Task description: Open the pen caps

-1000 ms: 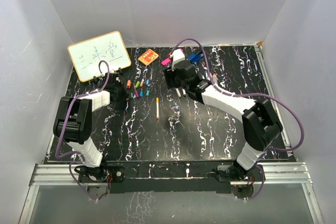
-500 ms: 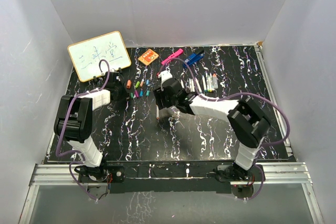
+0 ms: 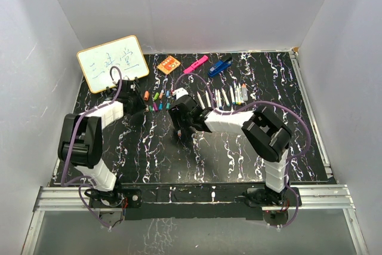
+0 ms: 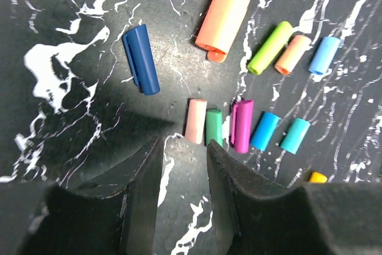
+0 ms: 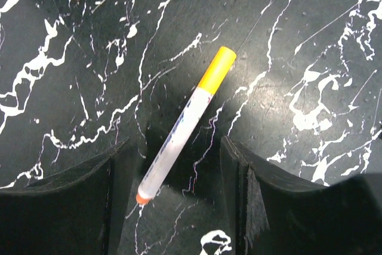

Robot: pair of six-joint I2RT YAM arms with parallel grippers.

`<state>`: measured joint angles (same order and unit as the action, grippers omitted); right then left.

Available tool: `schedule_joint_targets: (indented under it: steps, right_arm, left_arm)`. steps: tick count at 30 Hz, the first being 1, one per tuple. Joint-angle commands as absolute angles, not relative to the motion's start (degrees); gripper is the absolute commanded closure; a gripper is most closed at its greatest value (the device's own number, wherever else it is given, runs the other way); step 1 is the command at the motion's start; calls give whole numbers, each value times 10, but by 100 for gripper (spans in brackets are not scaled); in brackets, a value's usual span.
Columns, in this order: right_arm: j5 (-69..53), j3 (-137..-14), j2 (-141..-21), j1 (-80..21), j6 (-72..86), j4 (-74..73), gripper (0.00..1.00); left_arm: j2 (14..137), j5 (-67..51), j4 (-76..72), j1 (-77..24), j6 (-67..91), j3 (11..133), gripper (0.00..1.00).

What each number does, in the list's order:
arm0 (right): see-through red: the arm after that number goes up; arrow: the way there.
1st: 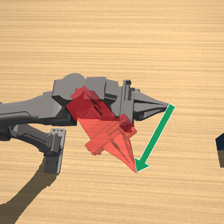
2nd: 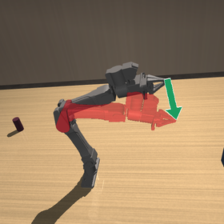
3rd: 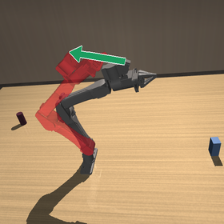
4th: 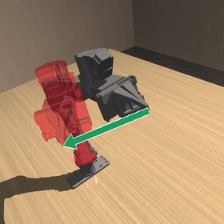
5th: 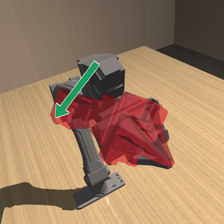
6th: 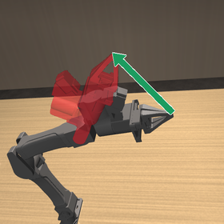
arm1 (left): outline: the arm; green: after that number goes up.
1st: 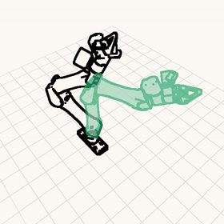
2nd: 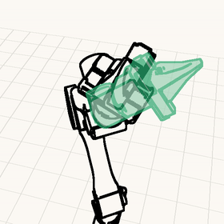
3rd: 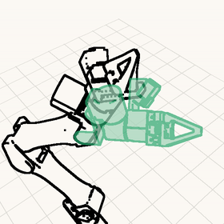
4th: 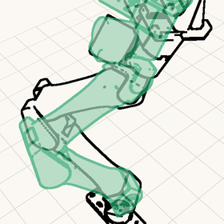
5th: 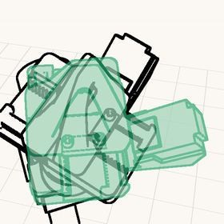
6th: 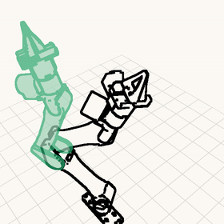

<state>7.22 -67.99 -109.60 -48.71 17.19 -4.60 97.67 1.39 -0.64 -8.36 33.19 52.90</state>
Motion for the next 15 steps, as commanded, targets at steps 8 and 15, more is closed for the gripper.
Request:
schedule_joint_targets:
  steps: [8,15]
  right_arm:
    - [116,-755,-1141,-493,188,-69,45]
    - [121,-768,-1162,-495,190,-87,47]
  left_arm:
    - [692,58,-11,-80,352,482,53]
    - [643,42,17,-79,349,487,50]
